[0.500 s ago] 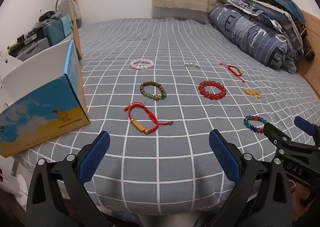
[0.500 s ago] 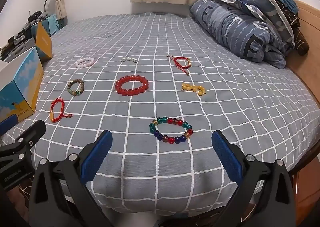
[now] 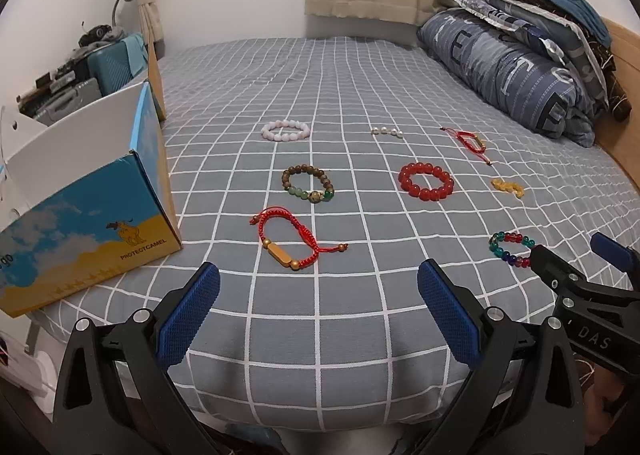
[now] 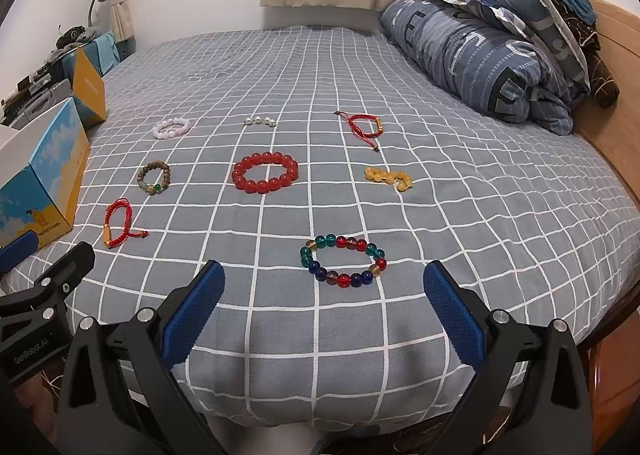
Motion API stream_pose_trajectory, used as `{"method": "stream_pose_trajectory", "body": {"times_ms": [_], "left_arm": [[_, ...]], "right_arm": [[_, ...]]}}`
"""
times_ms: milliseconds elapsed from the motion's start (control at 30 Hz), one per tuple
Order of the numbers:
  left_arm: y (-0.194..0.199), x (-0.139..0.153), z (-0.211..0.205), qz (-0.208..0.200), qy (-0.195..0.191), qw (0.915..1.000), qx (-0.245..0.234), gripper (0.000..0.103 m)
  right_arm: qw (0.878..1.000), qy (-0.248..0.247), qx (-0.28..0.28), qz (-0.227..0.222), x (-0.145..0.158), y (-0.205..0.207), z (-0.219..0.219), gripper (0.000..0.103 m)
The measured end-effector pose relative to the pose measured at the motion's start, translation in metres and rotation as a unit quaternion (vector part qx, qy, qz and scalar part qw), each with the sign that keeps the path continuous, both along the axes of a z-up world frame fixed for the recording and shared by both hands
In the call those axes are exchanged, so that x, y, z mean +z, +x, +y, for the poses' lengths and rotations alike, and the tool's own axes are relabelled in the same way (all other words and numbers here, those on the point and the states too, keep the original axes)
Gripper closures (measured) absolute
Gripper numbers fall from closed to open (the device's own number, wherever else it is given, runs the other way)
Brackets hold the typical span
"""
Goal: Organize jewelry
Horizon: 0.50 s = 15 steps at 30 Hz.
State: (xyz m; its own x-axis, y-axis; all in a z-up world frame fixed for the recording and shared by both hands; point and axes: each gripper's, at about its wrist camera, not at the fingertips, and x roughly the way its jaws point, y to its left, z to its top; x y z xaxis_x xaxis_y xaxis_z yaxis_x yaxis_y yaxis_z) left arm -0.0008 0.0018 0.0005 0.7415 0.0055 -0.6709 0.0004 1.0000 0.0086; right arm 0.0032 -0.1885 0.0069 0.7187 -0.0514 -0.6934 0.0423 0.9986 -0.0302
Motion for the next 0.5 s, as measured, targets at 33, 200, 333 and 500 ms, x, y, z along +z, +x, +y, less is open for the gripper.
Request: {"method": "stream_pose_trajectory", "body": {"times_ms": [33,200,333,500], "left_arm": [[-0.0001,0.0003,0.0001,-0.001,0.001,1.0000,0.000,0.006],[0.0001,0.0010,0.0005,-0.001,-0.002,1.0000,0.001,0.006],[0.0002,0.0004,0.0011,0.003,-0.006,1.0000,-0.002,0.006],[0.0002,-0.0007,0.0005,0.002,-0.007,1.0000,-0.003,0.006]], "right_arm": [[1.000,0.000,0.000,0.000,0.0001,0.0001,0.0006,0.007],[1.000,0.001,-0.001,0.001,-0.0006,0.0002,0.0012,0.007],[1.000,0.001,0.000,0.001,-0.0007,0.0003,0.0006,0.007],[1.000,0.000,0.002,0.000,-0.0007,0.0000,0.0018,0.007]]}}
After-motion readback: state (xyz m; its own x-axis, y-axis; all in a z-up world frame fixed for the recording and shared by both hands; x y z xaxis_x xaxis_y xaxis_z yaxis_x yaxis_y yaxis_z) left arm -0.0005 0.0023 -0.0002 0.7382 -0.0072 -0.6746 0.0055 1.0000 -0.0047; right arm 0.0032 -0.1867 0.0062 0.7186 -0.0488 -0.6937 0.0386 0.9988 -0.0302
